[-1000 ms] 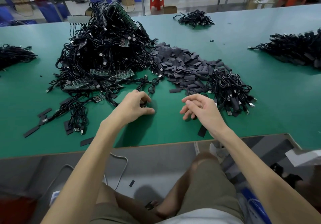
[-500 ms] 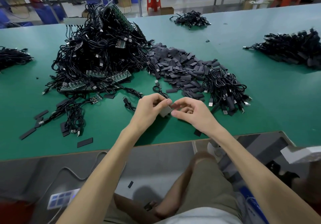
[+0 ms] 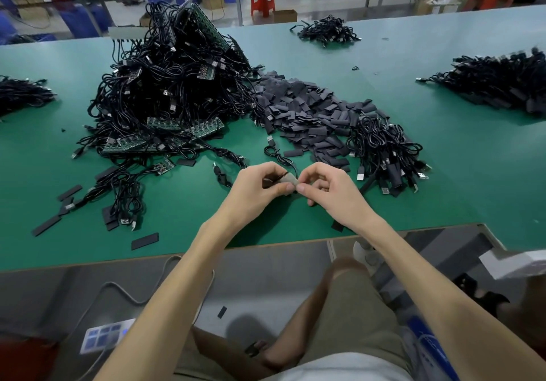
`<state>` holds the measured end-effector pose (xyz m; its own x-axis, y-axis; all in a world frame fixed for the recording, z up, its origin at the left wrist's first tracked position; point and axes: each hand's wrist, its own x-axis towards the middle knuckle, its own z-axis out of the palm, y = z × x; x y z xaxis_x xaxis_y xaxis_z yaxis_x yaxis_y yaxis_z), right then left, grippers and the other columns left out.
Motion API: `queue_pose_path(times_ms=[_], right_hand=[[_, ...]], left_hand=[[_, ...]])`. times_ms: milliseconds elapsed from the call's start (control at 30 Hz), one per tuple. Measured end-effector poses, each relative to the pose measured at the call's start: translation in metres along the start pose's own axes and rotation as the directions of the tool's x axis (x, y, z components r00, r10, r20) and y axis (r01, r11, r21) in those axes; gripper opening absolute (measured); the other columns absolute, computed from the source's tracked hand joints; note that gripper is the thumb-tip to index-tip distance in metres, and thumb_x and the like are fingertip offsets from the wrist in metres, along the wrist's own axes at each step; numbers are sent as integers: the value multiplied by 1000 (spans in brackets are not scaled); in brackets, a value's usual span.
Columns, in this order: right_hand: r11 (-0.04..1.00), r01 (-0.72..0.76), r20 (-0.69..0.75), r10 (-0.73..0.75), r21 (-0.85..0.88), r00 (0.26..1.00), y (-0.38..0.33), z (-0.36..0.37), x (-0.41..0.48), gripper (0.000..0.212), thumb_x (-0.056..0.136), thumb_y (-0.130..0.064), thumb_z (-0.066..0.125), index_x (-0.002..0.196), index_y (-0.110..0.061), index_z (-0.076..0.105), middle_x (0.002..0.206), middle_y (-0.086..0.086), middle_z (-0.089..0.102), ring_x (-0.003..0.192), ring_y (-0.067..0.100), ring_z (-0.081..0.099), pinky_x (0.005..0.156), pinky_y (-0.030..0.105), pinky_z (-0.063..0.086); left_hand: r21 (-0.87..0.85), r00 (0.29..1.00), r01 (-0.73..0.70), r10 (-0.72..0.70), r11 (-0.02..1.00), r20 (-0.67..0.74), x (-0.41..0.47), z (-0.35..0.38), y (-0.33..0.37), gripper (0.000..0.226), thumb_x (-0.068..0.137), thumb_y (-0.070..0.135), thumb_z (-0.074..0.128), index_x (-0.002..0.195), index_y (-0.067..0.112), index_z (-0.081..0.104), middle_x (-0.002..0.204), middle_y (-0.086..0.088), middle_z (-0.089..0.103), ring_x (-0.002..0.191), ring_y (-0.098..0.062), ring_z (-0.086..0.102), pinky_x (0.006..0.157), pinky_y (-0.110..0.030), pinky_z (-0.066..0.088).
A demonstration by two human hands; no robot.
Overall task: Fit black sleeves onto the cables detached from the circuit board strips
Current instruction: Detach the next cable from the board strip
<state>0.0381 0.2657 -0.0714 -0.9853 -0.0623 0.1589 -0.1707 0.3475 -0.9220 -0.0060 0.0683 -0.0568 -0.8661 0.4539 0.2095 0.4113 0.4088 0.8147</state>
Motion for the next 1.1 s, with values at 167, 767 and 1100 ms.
queue_pose_path(times_ms=[167, 767, 1100], right_hand=[[999, -20, -42, 22, 37, 999, 1, -1, 0, 6, 96, -13, 69, 98, -13, 63, 74, 5, 65, 63, 13, 61, 75, 43, 53], [980, 22, -67, -9, 197, 998, -1, -3, 0, 13, 95, -17, 72, 100, -9, 64, 77, -1, 62, 64, 17, 57, 62, 26, 52], [994, -7, -63, 14, 109, 998, 0, -1, 0, 13, 99, -18, 67, 104, -7, 71, 80, -3, 65, 61, 11, 52, 62, 23, 47]], left_hand=[[125, 997, -46, 55, 991, -63, 0, 4, -1, 8, 93, 22, 74, 97, 15, 71, 93, 7, 72, 84, -5, 66, 78, -19, 51], [45, 976, -16, 25, 999, -215, -20, 30, 16, 6, 96, 21, 70, 96, 16, 71, 83, 16, 66, 63, 9, 55, 61, -11, 39], [276, 909, 49, 72, 960, -410, -7, -4, 5, 5, 95, 15, 70, 99, 15, 70, 100, 6, 61, 90, -5, 57, 87, -21, 47]])
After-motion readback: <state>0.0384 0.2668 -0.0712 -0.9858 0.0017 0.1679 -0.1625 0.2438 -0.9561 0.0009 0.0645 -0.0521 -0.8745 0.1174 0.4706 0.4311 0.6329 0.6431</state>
